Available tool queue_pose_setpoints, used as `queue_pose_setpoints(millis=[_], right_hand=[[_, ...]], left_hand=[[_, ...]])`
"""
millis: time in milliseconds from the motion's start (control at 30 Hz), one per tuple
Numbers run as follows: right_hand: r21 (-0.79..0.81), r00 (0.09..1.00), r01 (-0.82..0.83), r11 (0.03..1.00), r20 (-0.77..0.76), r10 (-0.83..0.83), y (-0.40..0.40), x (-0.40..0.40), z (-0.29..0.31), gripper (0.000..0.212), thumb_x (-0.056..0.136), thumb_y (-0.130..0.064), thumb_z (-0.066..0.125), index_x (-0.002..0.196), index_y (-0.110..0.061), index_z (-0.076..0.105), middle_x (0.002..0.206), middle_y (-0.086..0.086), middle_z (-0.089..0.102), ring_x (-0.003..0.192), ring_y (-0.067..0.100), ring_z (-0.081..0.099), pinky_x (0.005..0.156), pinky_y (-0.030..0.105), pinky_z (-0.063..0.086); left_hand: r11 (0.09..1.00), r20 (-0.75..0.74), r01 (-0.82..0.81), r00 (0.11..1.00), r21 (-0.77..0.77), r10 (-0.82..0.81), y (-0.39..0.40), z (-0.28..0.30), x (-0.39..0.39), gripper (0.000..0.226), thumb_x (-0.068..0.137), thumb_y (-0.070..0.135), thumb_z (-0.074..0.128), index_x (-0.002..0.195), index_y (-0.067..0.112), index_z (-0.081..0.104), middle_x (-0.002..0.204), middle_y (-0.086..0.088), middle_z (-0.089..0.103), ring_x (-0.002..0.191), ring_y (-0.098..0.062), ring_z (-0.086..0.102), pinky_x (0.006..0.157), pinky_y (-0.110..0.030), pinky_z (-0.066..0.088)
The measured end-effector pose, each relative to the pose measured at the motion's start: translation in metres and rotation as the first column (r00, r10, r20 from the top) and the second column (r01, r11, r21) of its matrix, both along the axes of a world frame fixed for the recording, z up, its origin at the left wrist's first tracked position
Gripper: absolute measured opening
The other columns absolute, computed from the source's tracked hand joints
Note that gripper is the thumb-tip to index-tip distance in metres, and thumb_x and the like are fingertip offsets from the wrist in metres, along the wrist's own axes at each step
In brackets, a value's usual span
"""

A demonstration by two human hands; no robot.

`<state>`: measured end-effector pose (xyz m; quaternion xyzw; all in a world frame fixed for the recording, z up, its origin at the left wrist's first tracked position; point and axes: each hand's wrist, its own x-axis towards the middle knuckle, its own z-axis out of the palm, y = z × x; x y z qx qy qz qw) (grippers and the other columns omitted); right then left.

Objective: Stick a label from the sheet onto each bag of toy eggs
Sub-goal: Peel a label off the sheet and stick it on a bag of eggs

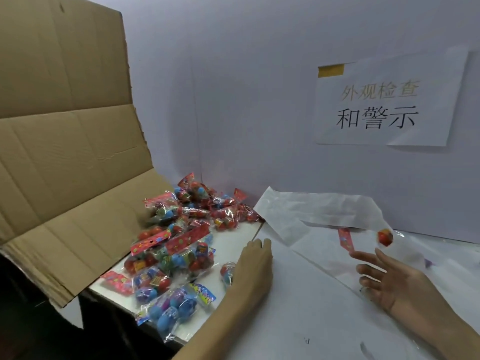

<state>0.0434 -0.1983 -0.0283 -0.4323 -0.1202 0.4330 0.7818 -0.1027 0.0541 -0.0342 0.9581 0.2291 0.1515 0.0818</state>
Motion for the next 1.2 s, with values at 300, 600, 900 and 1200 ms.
queue_pose_setpoints(millis=[300, 600, 900, 1200], right_hand=[[0.005, 0.997, 0.042, 0.999, 0.057, -0.042, 0.000, -0.003, 0.004, 0.045, 0.094, -0.026, 0.057, 0.131, -0.005, 0.070, 0.130, 0.025, 0.069, 0.117, 0.036, 0.071, 0.074, 0.035, 0.066], [0.071, 0.993, 0.005, 0.997, 0.114, -0.013, -0.002, 0.000, -0.002, 0.045, 0.102, -0.019, 0.051, 0.145, -0.006, 0.055, 0.138, 0.028, 0.063, 0.131, 0.037, 0.063, 0.103, 0.040, 0.054], [-0.131, 0.957, 0.172, 0.976, 0.256, -0.134, 0.008, -0.006, 0.000, 0.046, 0.095, -0.041, 0.059, 0.130, -0.012, 0.063, 0.119, 0.014, 0.077, 0.109, 0.027, 0.075, 0.081, 0.031, 0.063], [-0.160, 0.803, 0.446, 0.880, 0.505, -0.315, -0.001, -0.009, 0.003, 0.035, 0.084, -0.044, 0.071, 0.115, -0.031, 0.077, 0.111, -0.002, 0.079, 0.105, 0.017, 0.076, 0.078, 0.024, 0.059]], left_hand=[[0.889, 0.400, 0.405, 0.794, 0.216, -0.458, -0.083, 0.025, 0.085, 0.031, 0.092, 0.000, 0.073, 0.120, 0.006, 0.064, 0.115, -0.011, 0.062, 0.106, -0.025, 0.054, 0.083, -0.031, 0.056], [0.913, 0.479, 0.408, 0.804, -0.014, -0.352, -0.082, -0.003, 0.096, 0.018, 0.099, 0.024, 0.058, 0.116, 0.027, 0.064, 0.145, 0.007, 0.040, 0.127, 0.001, 0.042, 0.105, -0.029, 0.046], [0.546, 0.813, 0.674, 0.582, -0.497, 0.022, -0.090, 0.027, 0.079, 0.035, 0.105, -0.001, 0.038, 0.131, 0.019, 0.049, 0.139, 0.001, 0.056, 0.124, -0.003, 0.061, 0.116, -0.032, 0.045], [0.049, 0.596, 0.595, 0.794, -0.802, 0.118, -0.081, 0.020, 0.086, 0.040, 0.103, 0.019, 0.063, 0.140, 0.031, 0.053, 0.138, 0.002, 0.062, 0.121, -0.017, 0.067, 0.086, -0.031, 0.061]])
